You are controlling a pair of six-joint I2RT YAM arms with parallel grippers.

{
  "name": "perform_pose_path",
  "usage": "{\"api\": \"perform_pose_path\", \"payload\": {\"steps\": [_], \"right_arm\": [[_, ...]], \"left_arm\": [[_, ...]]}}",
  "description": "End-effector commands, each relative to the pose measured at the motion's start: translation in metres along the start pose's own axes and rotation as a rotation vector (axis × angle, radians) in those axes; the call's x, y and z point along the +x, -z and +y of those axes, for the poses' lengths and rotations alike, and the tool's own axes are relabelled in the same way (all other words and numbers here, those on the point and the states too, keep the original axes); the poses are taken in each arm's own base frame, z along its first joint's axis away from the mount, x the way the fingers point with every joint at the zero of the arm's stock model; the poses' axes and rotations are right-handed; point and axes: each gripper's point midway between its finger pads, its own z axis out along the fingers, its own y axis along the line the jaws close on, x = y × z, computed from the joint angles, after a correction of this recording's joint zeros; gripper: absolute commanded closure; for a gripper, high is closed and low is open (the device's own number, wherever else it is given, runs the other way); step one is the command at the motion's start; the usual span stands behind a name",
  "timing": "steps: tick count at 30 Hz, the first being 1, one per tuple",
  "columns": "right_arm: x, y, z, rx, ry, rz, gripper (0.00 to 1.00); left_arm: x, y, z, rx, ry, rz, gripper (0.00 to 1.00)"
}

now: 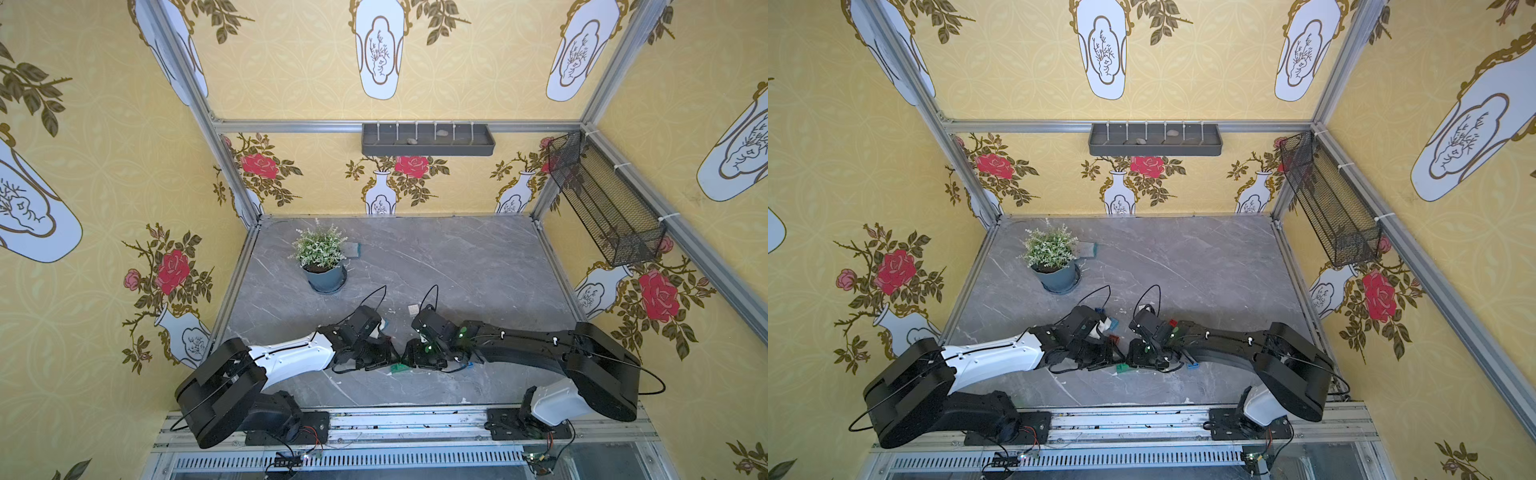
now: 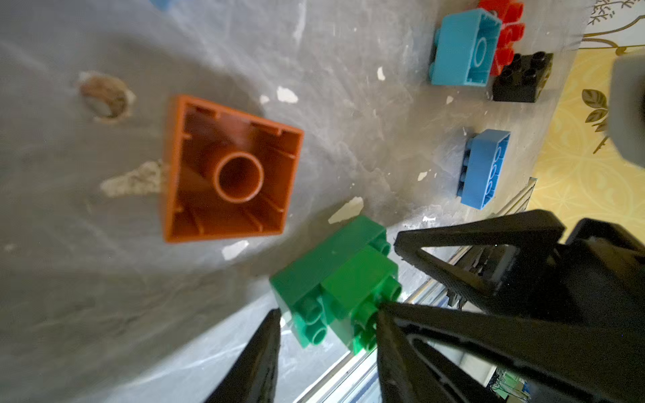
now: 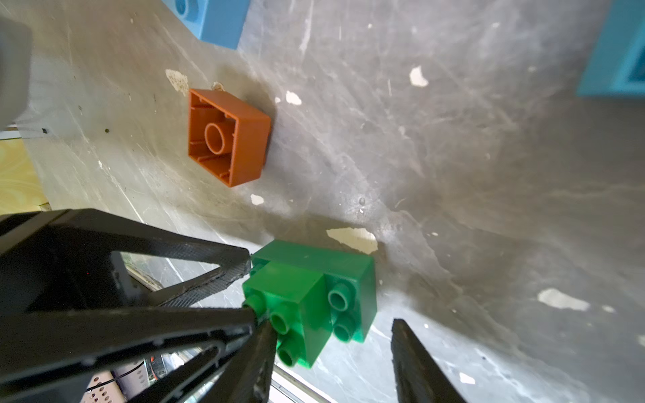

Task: Assemble the number 1 with lego
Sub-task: Assemble the lego brick with the lego brick.

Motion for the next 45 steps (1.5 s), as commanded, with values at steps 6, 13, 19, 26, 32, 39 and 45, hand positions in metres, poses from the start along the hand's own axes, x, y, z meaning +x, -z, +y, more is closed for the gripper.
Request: {"api": "perform_pose_path", "payload": {"steps": [6, 13, 19, 26, 32, 39, 45], "right_arm": [[0.003, -0.005, -0.011, 0.059, -0.033, 0.017, 0.52], [0.010, -0.013, -0.021, 0.105, -0.054, 0.047, 0.58], [0.019, -0.019, -0.031, 0.148, -0.069, 0.074, 0.61], [0.028, -0.024, -0.039, 0.180, -0.074, 0.099, 0.67], [0.035, -0.027, -0.047, 0.202, -0.083, 0.120, 0.73], [0.042, -0.032, -0.053, 0.231, -0.074, 0.147, 0.77], [0.044, -0.033, -0.054, 0.224, -0.079, 0.147, 0.78]], "left_arm": [[0.008, -0.003, 0.016, -0.079, 0.011, 0.050, 0.66], [0.014, -0.006, 0.027, -0.119, 0.024, 0.077, 0.71], [0.018, -0.009, 0.035, -0.153, 0.031, 0.102, 0.73], [0.022, -0.011, 0.042, -0.192, 0.027, 0.131, 0.78], [0.023, -0.012, 0.046, -0.236, 0.013, 0.146, 0.81], [0.031, -0.015, 0.052, -0.303, -0.011, 0.180, 0.83], [0.040, -0.015, 0.063, -0.387, -0.036, 0.210, 0.85]]}}
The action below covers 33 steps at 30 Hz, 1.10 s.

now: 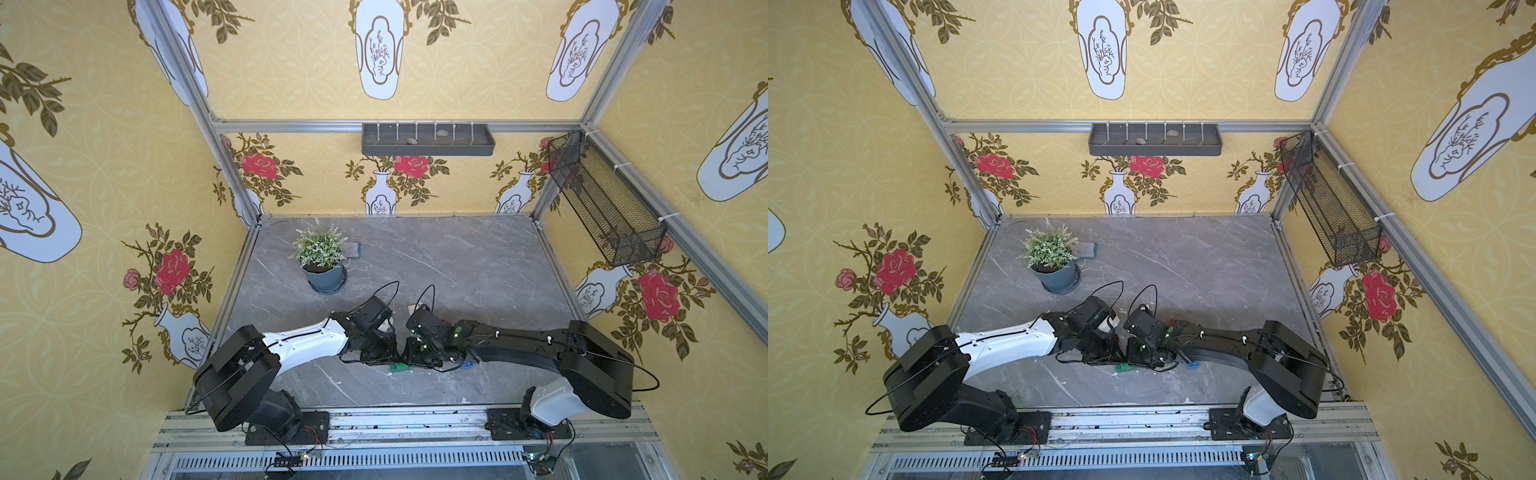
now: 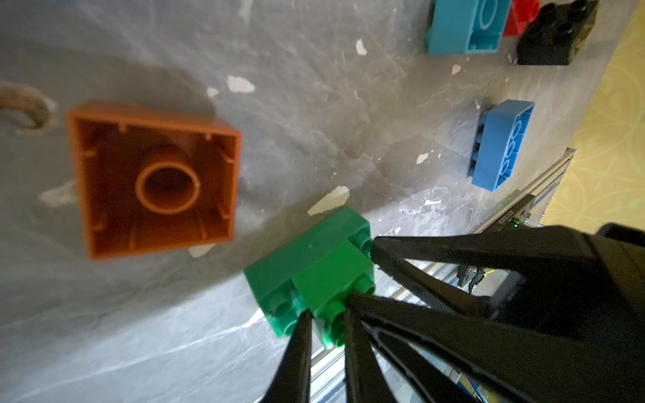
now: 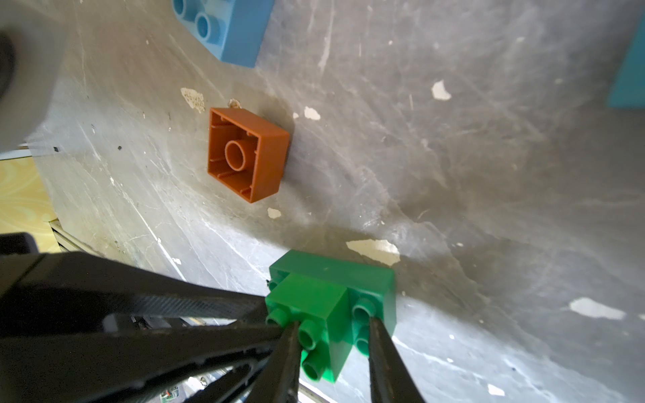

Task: Assemble the number 1 with lego
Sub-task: Assemble the lego brick with the lego brick.

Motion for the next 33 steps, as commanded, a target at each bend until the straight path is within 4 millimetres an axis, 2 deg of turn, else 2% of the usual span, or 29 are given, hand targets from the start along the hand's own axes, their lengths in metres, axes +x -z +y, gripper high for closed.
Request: {"api": "perform_pose_path", "payload": {"steps": [1, 5, 10, 14, 17, 20, 25, 29, 33], "right_arm": [[0.036, -0.020, -0.053, 0.184, -0.034, 0.130, 0.78], [0.036, -0.020, -0.049, 0.171, -0.023, 0.128, 0.78], [0.030, -0.015, -0.039, 0.130, -0.006, 0.120, 0.76], [0.018, -0.005, -0.025, 0.082, 0.011, 0.077, 0.75], [0.006, 0.007, -0.011, 0.015, 0.045, 0.034, 0.69], [-0.005, 0.017, -0.005, -0.017, 0.065, -0.002, 0.67], [-0.016, 0.032, 0.006, -0.076, 0.106, -0.047, 0.57], [-0.024, 0.045, 0.010, -0.122, 0.128, -0.082, 0.50], [-0.032, 0.060, 0.017, -0.143, 0.219, -0.135, 0.45]], "left_arm": [[0.028, -0.017, 0.063, -0.269, 0.021, 0.072, 0.85], [0.025, -0.015, 0.058, -0.258, 0.016, 0.057, 0.85], [0.014, -0.008, 0.037, -0.196, -0.018, 0.010, 0.85], [0.004, 0.001, 0.021, -0.160, -0.045, -0.029, 0.84], [-0.004, 0.012, 0.005, -0.105, -0.073, -0.087, 0.80], [-0.008, 0.022, -0.009, -0.057, -0.104, -0.127, 0.77], [-0.015, 0.041, -0.023, -0.014, -0.140, -0.202, 0.74], [-0.020, 0.060, -0.026, 0.002, -0.148, -0.287, 0.72], [-0.033, 0.082, -0.012, -0.014, -0.080, -0.416, 0.63]]}}
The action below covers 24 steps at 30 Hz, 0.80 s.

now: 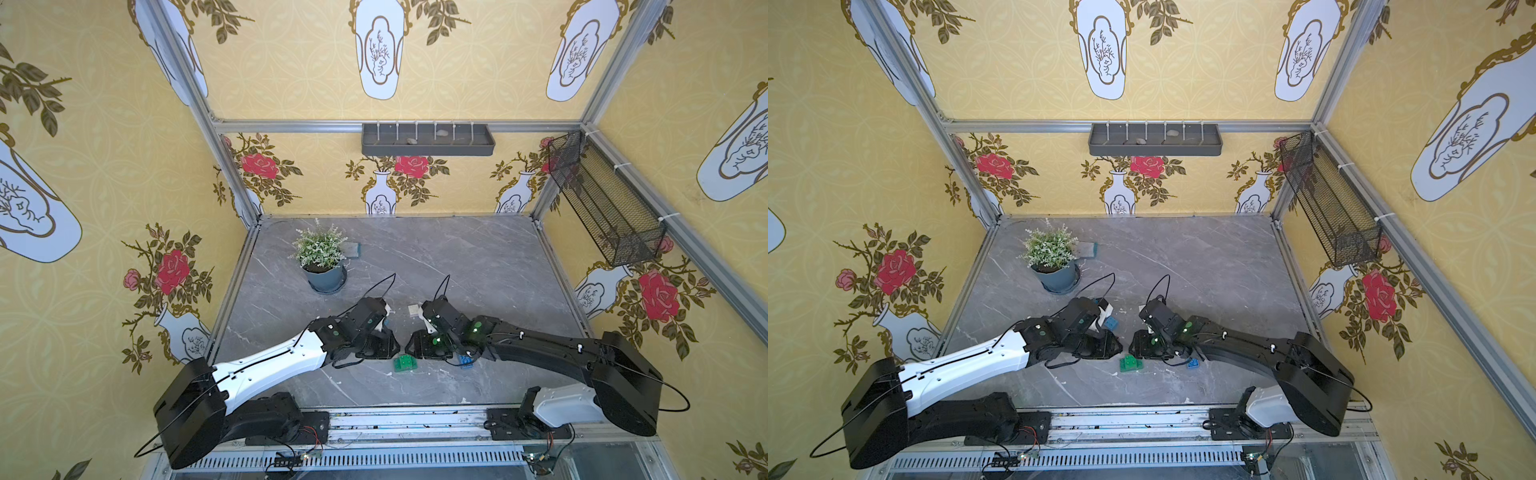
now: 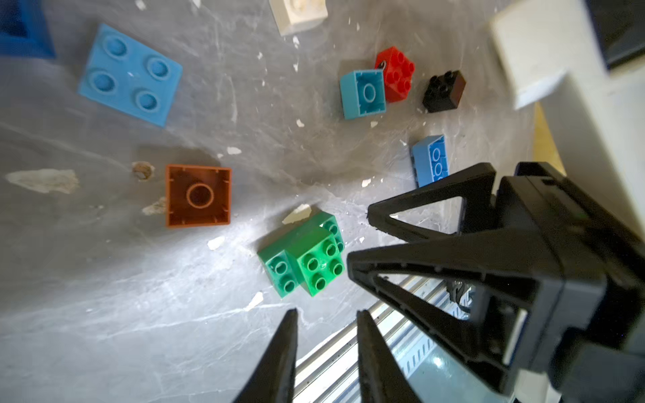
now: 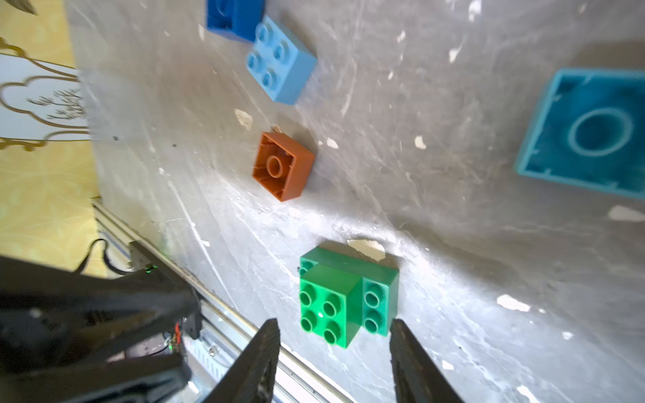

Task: Assemble the number 1 with lego
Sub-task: Pick up the lego brick from the center of the board.

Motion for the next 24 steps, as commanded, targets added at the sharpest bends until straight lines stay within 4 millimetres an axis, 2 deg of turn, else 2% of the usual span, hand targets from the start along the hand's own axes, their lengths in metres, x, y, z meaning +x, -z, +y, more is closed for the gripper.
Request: {"api": "perform_pose_path", "payload": {"steps": [1, 4, 8, 11, 15, 20, 24], "right_arm": [[-0.010, 0.009, 0.005, 0.008, 0.137, -0.045, 0.44], [-0.024, 0.013, 0.005, 0.055, 0.298, -0.091, 0.40], [-0.041, 0.018, 0.007, 0.081, 0.436, -0.130, 0.39], [-0.059, 0.027, 0.006, 0.049, 0.397, -0.168, 0.38], [-0.073, 0.037, -0.005, 0.028, 0.287, -0.218, 0.36], [-0.076, 0.047, -0.018, 0.031, 0.194, -0.268, 0.36], [-0.074, 0.049, -0.025, 0.039, 0.156, -0.272, 0.35]], "left_arm": [[-0.017, 0.012, 0.026, -0.086, 0.085, -0.122, 0.60], [-0.025, 0.022, 0.046, -0.099, 0.169, -0.200, 0.53], [-0.029, 0.023, 0.049, -0.086, 0.125, -0.211, 0.44], [-0.025, 0.014, 0.048, -0.128, 0.053, -0.126, 0.33], [-0.016, -0.003, 0.049, -0.217, -0.028, 0.024, 0.29], [-0.019, -0.017, 0.055, -0.354, -0.102, 0.103, 0.21], [-0.022, -0.028, 0.058, -0.421, -0.156, 0.160, 0.21]]}}
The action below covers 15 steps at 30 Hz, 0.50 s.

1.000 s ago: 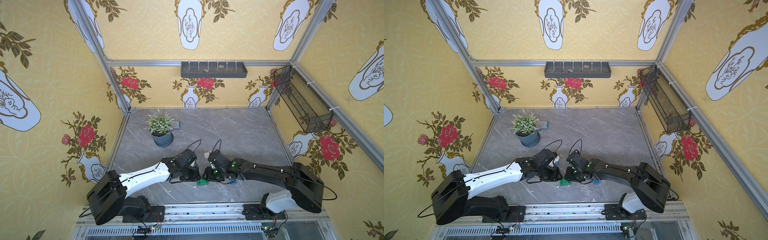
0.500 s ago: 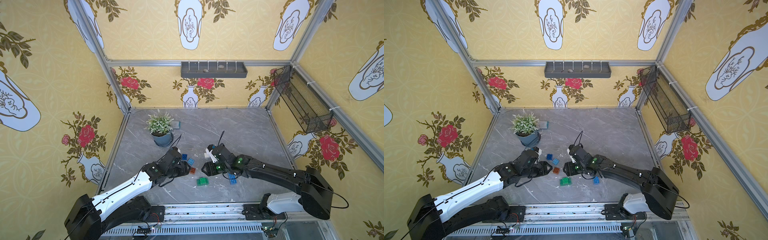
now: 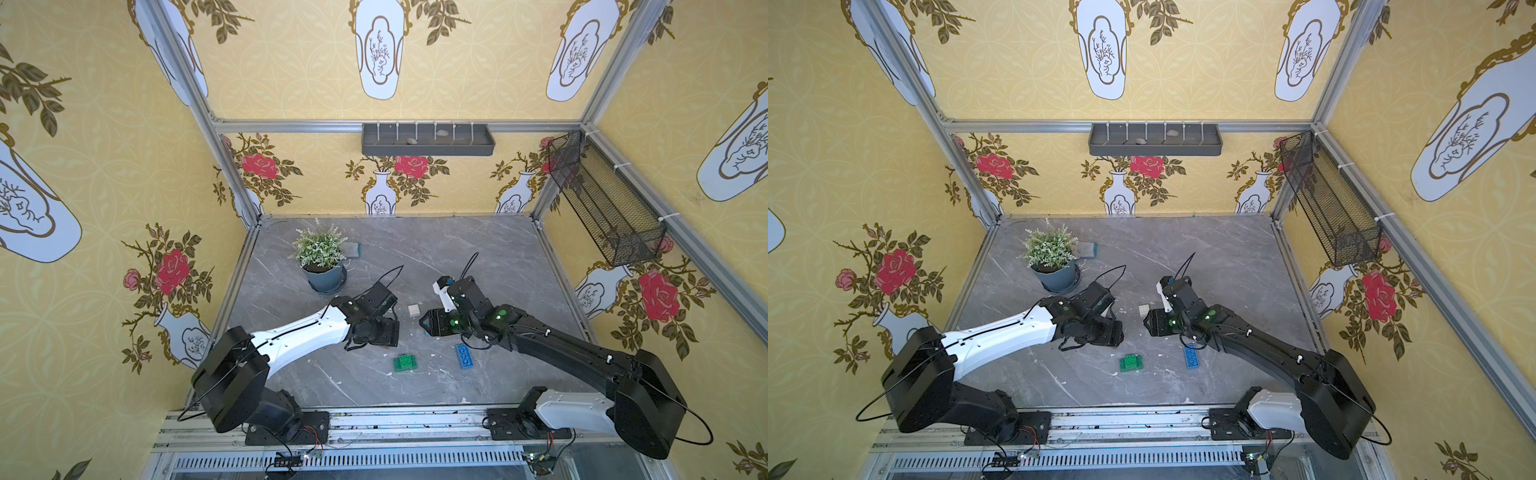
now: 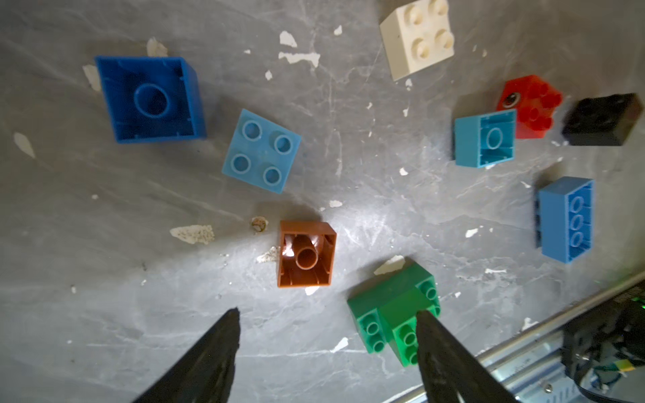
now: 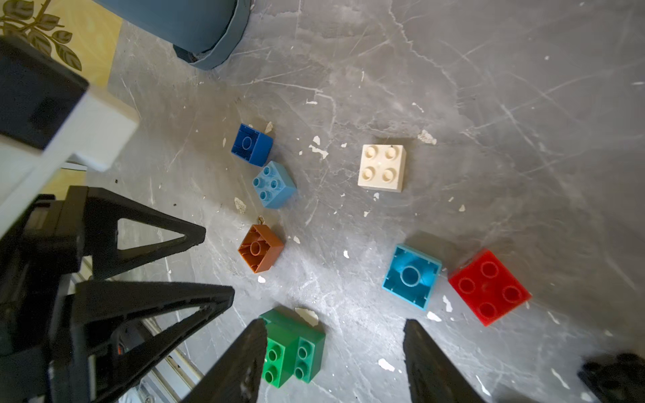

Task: Assemble the number 1 with lego
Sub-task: Pick up the lego brick from the center of the board.

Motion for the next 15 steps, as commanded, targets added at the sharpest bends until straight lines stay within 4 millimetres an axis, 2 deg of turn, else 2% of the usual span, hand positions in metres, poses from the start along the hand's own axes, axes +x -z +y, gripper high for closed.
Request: {"api": "perform_pose_path", "payload": {"steps": [1, 5, 15], "right_arm": [[-0.007, 0.001, 0.001, -0.007, -0.042, -0.038, 0.36], [-0.006, 0.002, -0.003, 0.005, -0.055, -0.037, 0.36], [-0.011, 0.001, -0.005, -0.007, -0.069, -0.052, 0.36]], "left_arm": [[0.008, -0.007, 0.013, -0.094, -0.078, 0.067, 0.23], [0.007, -0.019, 0.010, -0.098, -0.089, 0.096, 0.33], [0.005, -0.038, 0.010, -0.131, -0.105, 0.140, 0.43]]}}
